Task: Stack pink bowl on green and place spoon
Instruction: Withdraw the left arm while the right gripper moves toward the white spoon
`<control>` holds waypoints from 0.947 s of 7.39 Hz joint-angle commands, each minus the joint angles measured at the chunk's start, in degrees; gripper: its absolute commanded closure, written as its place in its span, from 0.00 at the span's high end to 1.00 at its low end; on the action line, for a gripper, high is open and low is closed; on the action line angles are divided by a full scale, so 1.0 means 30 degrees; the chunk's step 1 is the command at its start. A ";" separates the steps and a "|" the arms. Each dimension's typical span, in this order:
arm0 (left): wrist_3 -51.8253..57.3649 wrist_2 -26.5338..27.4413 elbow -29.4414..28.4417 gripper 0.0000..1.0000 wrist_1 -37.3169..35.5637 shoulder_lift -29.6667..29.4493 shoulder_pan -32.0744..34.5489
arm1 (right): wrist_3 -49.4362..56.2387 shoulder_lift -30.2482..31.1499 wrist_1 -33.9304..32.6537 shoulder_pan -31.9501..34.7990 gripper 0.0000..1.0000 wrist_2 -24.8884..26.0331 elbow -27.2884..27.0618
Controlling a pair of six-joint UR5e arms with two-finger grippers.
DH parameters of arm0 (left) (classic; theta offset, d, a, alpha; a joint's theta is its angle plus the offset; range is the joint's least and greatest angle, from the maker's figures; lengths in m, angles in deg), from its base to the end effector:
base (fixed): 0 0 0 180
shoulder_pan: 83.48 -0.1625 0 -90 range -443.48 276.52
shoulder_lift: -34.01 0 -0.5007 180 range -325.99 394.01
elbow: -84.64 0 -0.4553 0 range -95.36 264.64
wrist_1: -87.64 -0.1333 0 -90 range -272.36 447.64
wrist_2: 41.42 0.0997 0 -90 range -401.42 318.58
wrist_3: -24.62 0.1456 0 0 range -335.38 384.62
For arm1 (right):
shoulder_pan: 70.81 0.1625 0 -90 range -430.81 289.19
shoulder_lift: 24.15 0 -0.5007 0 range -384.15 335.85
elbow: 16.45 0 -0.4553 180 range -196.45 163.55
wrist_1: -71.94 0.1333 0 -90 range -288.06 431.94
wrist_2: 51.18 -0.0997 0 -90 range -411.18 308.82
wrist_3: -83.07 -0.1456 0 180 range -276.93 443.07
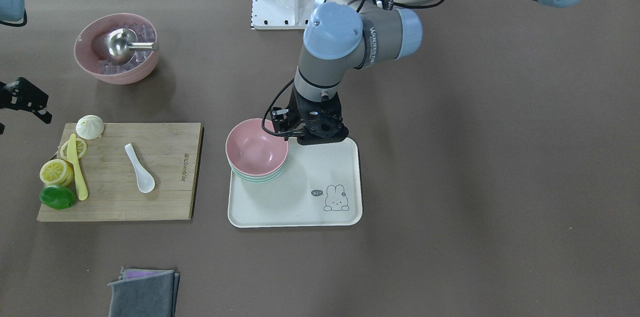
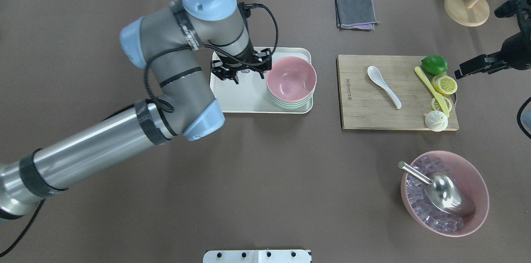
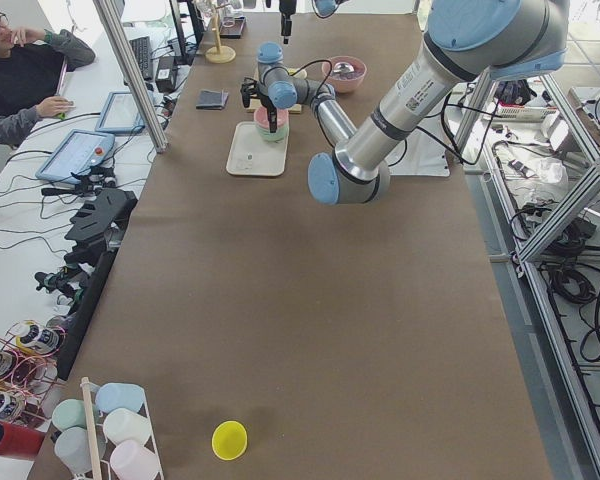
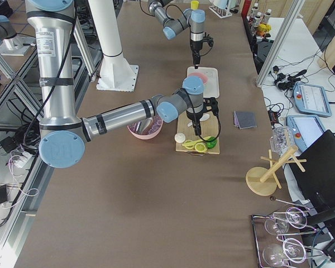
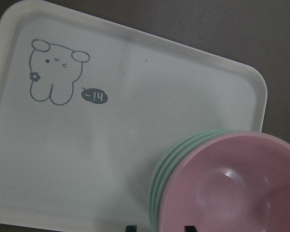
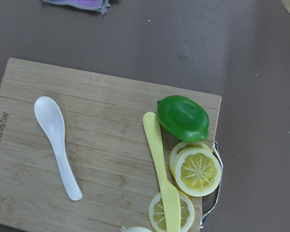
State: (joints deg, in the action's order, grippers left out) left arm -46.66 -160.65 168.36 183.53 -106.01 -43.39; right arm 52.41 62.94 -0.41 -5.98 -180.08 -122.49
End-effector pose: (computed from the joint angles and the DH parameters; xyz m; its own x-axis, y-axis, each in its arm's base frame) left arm 0.6286 -0.6104 0.1758 0.5583 -0.1039 -0.8231 0.1037 0.9931 -0.0550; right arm -0.2188 -0.5641 0.5462 0.6430 -0.2057 0.7377 0.0157 0.9666 0.2558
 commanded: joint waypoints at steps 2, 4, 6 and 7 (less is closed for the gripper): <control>1.1644 -0.2094 0.6561 0.98 -0.6107 0.6136 0.5251 | 0.1106 -0.0990 0.0006 -0.1591 0.99 0.0481 0.0013; 2.1602 -0.3868 0.6608 0.98 -0.7732 0.9536 1.0373 | 0.2249 -0.1167 -0.0023 -0.3812 0.99 0.2703 0.0012; 2.9964 -0.4320 0.4099 0.98 -0.7764 1.1452 1.4482 | 0.2252 -0.1400 -0.0139 -0.5399 0.97 0.3673 0.0158; 3.1683 -0.4320 0.3505 0.98 -0.7764 1.1776 1.5515 | 0.2252 -0.1750 -0.0140 -0.5928 0.94 0.4026 0.0739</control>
State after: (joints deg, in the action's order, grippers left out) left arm 37.52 -173.21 182.20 160.42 -72.88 -2.62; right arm 59.07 58.77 -0.73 -21.21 -169.72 -121.78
